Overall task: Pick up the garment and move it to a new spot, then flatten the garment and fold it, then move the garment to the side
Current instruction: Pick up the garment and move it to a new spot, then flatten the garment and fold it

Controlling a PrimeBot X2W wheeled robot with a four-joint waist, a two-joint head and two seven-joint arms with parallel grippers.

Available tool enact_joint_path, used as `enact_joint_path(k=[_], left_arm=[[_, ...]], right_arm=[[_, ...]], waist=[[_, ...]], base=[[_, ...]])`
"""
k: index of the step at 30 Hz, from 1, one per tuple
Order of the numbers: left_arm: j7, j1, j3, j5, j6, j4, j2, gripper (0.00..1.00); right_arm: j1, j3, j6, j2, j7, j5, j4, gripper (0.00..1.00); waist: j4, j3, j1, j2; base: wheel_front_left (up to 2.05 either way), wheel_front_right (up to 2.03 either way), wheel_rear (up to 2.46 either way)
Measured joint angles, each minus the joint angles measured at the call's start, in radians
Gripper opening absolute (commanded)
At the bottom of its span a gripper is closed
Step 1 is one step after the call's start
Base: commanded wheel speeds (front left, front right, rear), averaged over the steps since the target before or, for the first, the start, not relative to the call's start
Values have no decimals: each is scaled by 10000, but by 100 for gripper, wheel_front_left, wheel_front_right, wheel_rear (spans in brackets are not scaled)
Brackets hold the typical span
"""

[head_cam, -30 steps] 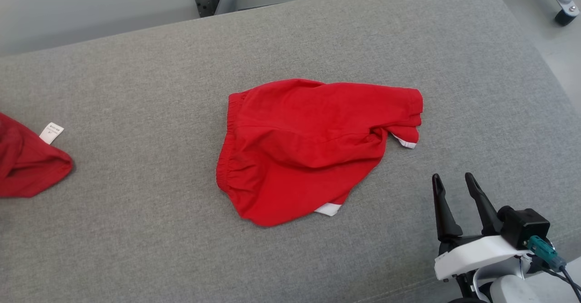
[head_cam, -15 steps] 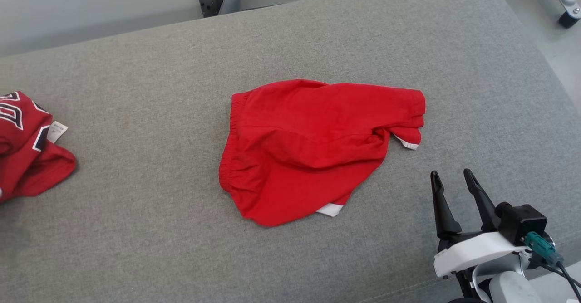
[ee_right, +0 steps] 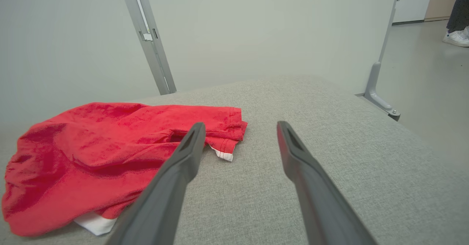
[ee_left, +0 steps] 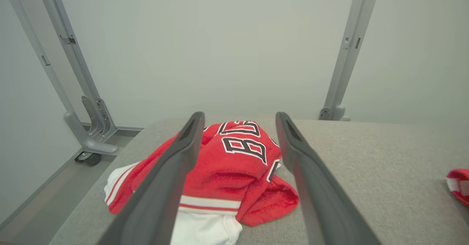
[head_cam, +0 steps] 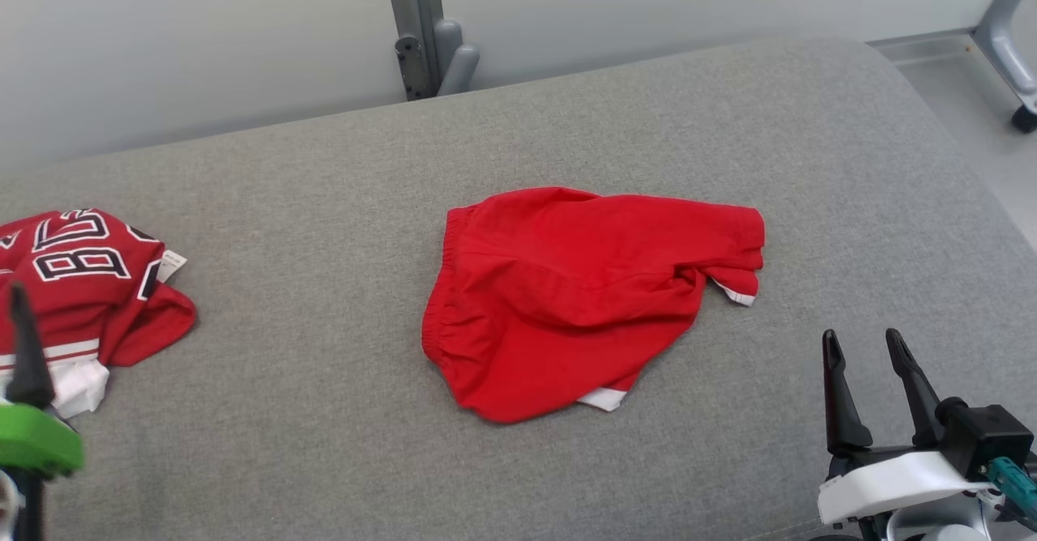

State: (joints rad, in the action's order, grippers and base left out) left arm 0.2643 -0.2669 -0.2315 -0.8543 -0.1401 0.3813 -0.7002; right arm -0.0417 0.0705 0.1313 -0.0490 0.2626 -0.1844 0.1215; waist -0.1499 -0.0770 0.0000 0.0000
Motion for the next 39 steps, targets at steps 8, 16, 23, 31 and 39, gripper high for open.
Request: enact_joint_path(k=[8, 16, 23, 31, 39], left_arm=[[0, 3193, 366, 1900, 280, -2989, 1954, 100], [-2, 4588, 477, 3267, 2163, -3062, 3413, 100], [-2, 5130, 1239, 4100, 2635, -2790, 4428, 100], [-2, 5260, 1365, 4355, 2688, -2895, 4683, 100], [-2, 5087, 1325, 4249, 2690, -2993, 4523, 100]], right_arm=[[-346, -88, 0, -150, 0, 763, -767, 100], [-601, -130, 2, -460, 2, 813, -807, 100], [-834, 10, 2, -508, 0, 830, -616, 100], [-1019, 54, 2, -514, 0, 989, -441, 100], [-1008, -50, 2, -476, 0, 1003, -272, 100]], waist=[[691, 570, 0, 0], [1269, 927, 0, 0], [1342, 1087, 0, 0], [1276, 1071, 0, 0], [1269, 1113, 0, 0]], base=[[0, 0, 0], [0, 0, 0], [0, 0, 0], [0, 0, 0], [0, 0, 0]])
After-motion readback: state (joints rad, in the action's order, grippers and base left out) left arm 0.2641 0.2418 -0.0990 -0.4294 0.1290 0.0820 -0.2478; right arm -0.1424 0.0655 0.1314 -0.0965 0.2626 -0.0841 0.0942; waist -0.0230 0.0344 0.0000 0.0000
